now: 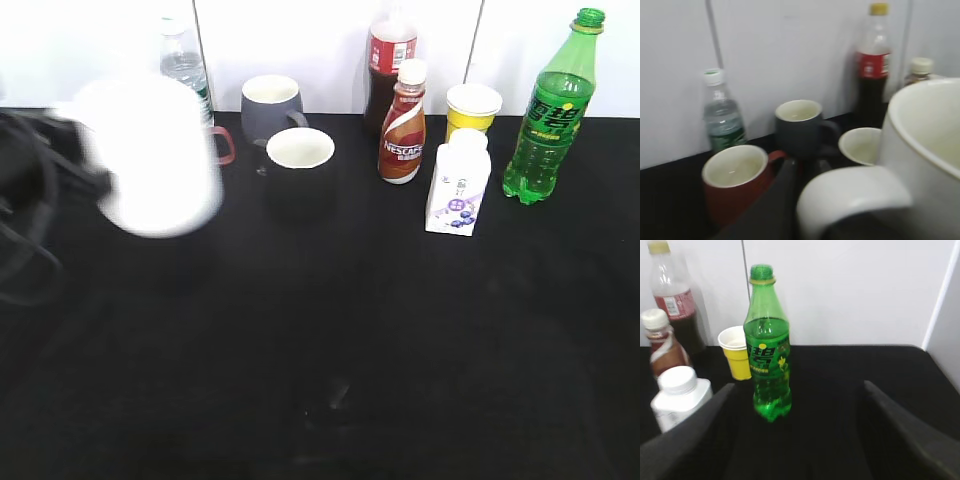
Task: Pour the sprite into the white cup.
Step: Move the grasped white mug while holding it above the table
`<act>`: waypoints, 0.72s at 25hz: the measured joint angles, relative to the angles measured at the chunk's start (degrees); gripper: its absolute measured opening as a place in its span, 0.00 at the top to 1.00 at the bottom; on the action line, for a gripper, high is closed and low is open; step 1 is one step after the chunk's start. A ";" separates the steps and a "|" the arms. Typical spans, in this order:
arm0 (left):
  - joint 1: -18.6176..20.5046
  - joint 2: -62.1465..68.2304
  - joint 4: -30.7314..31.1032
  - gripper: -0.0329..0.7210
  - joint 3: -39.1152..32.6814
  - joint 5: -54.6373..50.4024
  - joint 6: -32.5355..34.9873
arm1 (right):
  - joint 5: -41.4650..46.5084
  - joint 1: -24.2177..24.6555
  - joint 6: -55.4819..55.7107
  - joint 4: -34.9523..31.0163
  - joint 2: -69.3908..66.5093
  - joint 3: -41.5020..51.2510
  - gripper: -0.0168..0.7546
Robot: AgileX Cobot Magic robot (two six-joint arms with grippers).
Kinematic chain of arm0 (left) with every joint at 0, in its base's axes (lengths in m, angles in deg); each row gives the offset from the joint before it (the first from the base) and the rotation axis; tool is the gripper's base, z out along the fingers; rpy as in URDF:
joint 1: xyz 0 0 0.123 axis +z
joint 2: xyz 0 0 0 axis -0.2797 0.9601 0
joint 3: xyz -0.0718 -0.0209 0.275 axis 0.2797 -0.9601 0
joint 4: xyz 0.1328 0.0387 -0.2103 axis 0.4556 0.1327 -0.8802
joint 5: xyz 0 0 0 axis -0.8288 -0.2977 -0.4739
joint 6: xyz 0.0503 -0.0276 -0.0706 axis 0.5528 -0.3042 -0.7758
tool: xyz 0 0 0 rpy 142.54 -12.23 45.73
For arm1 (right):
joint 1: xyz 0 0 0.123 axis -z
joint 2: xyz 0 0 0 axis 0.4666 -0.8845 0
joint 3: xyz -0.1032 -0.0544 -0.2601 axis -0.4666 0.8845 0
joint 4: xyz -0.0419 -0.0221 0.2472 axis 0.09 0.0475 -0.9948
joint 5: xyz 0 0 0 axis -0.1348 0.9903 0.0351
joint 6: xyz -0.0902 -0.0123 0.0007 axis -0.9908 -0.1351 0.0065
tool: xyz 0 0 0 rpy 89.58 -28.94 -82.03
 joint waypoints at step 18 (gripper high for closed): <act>-2.90 8.61 5.32 0.87 0.00 4.55 0.00 | -31.02 0.00 5.58 11.24 -69.99 -37.58 0.12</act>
